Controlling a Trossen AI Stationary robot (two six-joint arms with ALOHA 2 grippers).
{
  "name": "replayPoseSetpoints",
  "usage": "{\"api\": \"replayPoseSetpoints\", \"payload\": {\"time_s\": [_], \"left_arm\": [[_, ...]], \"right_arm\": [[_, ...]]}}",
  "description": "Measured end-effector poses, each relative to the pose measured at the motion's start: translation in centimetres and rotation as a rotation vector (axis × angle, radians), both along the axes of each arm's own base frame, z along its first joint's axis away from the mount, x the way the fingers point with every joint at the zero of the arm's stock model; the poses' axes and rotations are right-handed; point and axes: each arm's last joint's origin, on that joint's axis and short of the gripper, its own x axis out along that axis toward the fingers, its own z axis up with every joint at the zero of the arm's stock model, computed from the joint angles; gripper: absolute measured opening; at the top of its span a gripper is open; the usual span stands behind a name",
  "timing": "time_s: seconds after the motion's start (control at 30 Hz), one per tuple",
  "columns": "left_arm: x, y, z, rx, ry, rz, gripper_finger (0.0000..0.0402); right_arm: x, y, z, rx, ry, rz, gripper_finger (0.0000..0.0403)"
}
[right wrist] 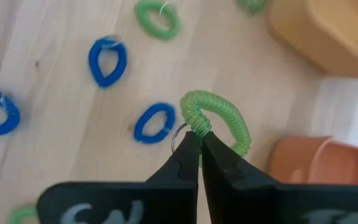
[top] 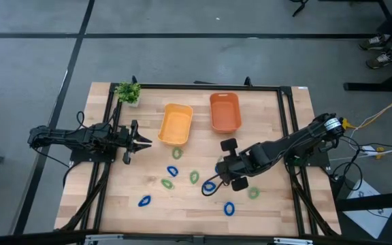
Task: Sort items
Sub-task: Put the green keychain into the orange bin
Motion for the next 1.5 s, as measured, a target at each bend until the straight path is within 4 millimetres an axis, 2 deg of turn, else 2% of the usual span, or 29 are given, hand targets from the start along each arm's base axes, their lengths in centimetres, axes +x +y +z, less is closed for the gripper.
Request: {"api": "replayPoseSetpoints", "payload": {"time_s": [0.17,0.33,0.8,1.1,1.5], "left_arm": [[0.0,0.0,0.0,0.0,0.0,0.0,0.007],[0.0,0.0,0.0,0.0,0.0,0.0,0.007],[0.0,0.0,0.0,0.0,0.0,0.0,0.007],[0.0,0.0,0.0,0.0,0.0,0.0,0.007],[0.0,0.0,0.0,0.0,0.0,0.0,0.007]], "right_arm": [[0.7,-0.4,0.6,-0.046,-0.059,0.024,0.0007],[1.6,-1.7,0.8,-0.041,-0.104,-0.006,0.0007],[4.1,-8.1,1.5,-0.057,-0.242,-0.205,0.0007],[4.2,-12.4,1.5,-0.071,-0.24,-0.331,0.0007],[3.9,-16.6,1.5,-0.088,-0.234,-0.449,0.0007]]}}
